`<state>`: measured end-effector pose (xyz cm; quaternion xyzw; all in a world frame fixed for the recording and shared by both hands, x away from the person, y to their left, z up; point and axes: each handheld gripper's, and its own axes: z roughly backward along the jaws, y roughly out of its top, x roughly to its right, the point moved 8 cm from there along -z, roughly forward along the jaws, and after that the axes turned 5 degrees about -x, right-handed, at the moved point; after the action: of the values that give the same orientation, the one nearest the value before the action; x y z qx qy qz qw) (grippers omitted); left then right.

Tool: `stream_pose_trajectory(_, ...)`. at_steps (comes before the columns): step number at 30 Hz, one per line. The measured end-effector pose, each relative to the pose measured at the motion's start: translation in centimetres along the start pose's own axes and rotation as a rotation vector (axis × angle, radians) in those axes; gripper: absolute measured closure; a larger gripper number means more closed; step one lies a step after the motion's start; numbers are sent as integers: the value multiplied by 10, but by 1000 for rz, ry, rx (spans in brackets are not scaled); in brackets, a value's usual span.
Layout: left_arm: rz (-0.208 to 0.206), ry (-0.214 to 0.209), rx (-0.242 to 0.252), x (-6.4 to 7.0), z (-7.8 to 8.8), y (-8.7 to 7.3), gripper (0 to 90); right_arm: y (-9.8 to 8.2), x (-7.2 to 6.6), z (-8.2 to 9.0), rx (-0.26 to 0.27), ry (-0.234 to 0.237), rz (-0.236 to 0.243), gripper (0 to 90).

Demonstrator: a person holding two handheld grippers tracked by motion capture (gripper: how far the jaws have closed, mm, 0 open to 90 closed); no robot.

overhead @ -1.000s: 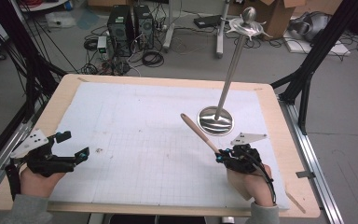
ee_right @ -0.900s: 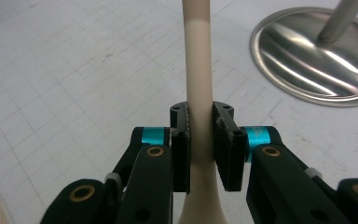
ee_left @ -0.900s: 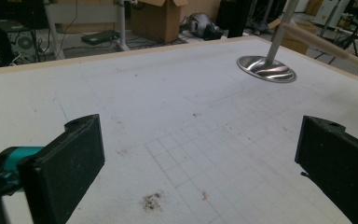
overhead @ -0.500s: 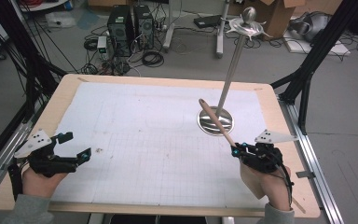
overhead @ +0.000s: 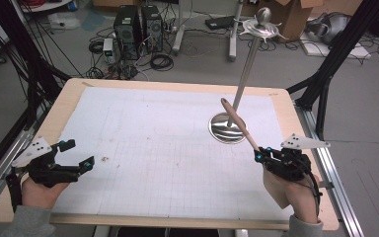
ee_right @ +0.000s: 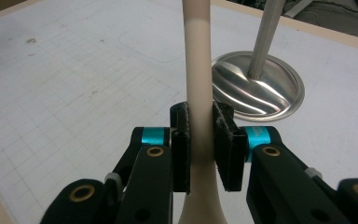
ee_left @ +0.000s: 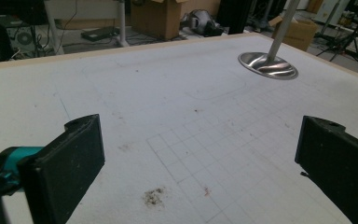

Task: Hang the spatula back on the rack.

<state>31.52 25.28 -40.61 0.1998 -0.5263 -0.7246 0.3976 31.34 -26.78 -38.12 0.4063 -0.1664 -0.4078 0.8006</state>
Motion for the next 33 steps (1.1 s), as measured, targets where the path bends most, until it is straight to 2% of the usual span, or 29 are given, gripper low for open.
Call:
stream_pose_trajectory(7,1,3,-4,1,-1,0,17,10,-1,14,20,0,30,784)
stream_pose_trajectory(11,-2,-10,-4,2,-2,-1,17,16,0,24,33,0,32,784)
stream_pose_trajectory(13,-6,-20,-3,4,-2,0,17,18,2,28,37,-7,35,785)
stream_pose_trajectory(18,-1,-13,-15,3,-4,-2,17,25,10,39,54,-39,35,784)
stream_pose_trajectory(23,-4,-12,-20,3,-5,-3,17,28,16,47,73,-47,22,784)
stream_pose_trajectory(33,3,-10,-20,1,-6,-3,17,35,24,61,45,-73,30,784)
